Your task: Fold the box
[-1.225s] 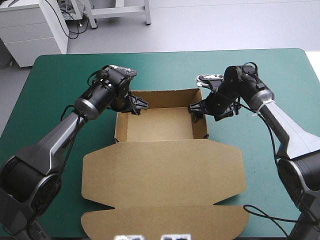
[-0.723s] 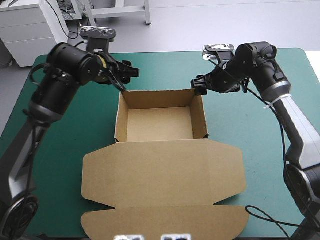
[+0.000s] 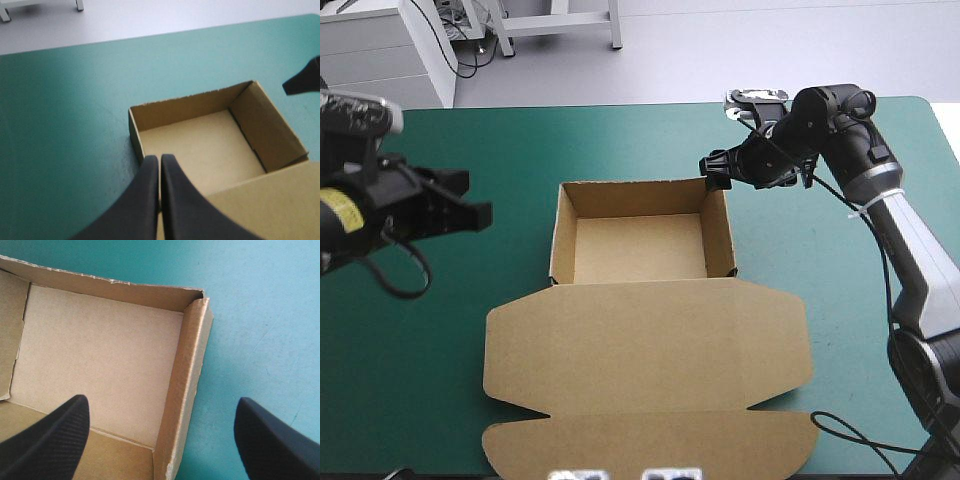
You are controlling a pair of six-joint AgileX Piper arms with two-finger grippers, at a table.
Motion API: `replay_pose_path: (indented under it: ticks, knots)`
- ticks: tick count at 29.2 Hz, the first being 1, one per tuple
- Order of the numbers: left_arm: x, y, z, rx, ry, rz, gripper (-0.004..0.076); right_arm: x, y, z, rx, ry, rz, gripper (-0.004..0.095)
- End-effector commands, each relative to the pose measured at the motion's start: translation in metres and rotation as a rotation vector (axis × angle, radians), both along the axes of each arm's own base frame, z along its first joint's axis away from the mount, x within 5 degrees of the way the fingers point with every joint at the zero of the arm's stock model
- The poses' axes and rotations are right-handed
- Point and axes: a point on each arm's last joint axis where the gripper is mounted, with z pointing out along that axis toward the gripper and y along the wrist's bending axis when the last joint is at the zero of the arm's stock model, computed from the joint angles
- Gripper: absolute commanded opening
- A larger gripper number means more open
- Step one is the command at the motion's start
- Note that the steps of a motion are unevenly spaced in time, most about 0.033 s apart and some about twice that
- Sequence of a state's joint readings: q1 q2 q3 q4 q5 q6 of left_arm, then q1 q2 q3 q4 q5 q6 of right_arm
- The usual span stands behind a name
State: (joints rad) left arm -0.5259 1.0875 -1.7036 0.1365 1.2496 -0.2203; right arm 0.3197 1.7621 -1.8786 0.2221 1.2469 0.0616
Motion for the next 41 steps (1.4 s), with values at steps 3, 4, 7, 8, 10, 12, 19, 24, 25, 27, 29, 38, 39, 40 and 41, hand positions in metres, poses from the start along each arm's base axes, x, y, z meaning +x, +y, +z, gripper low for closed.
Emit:
replay_pose_path:
  ticks: [3,4,7,8,10,12,19,24,25,27,29,38,39,40,41]
  knots:
    - [-0.06,0.035,-0.051,0.015,0.013,-0.005,-0.0006,-0.002,-0.001,0.001,0.006,0.002,0.001,0.0728]
    - [-0.068,0.039,-0.061,0.013,0.006,-0.007,-0.0006,-0.001,0.0,-0.006,-0.002,0.024,0.003,0.0728]
    - [-0.088,0.05,-0.089,-0.003,-0.036,-0.015,-0.0006,0.0,0.0,-0.029,-0.025,0.095,0.012,0.0729]
    - [-0.095,0.054,-0.097,-0.015,-0.053,-0.018,-0.0006,0.0,0.0,-0.035,-0.03,0.112,0.011,0.0728]
    - [-0.106,0.059,-0.117,-0.032,-0.074,-0.027,-0.0006,-0.002,0.0,-0.047,-0.043,0.148,0.011,0.0728]
    - [-0.113,0.063,-0.137,-0.038,-0.083,-0.032,-0.0006,-0.003,-0.001,-0.055,-0.052,0.174,0.013,0.0728]
    - [-0.129,0.072,-0.19,-0.071,-0.156,-0.042,-0.0006,-0.006,-0.001,-0.07,-0.058,0.227,0.015,0.072]
    - [-0.129,0.072,-0.213,-0.072,-0.161,-0.046,-0.0006,-0.007,0.004,-0.072,-0.013,0.258,0.035,0.0625]
    - [-0.129,0.071,-0.216,-0.069,-0.157,-0.046,-0.0006,-0.006,0.005,-0.074,-0.008,0.264,0.035,0.0601]
    - [-0.127,0.07,-0.221,-0.062,-0.14,-0.047,-0.0006,-0.004,0.008,-0.079,0.005,0.283,0.038,0.0537]
    - [-0.126,0.069,-0.224,-0.063,-0.127,-0.045,-0.0006,-0.004,0.013,-0.083,-0.002,0.292,0.054,0.048]
    - [-0.125,0.069,-0.228,-0.058,-0.12,-0.046,-0.0006,-0.004,0.03,-0.099,-0.035,0.319,0.121,0.0145]
    - [-0.125,0.069,-0.228,-0.058,-0.12,-0.046,-0.0006,-0.004,0.029,-0.099,-0.041,0.314,0.121,0.0084]
    - [-0.125,0.068,-0.228,-0.06,-0.119,-0.047,-0.0006,-0.004,0.029,-0.098,-0.047,0.31,0.121,0.0033]
    - [-0.125,0.068,-0.228,-0.06,-0.119,-0.047,-0.0006,-0.004,0.028,-0.097,-0.056,0.305,0.121,-0.0023]
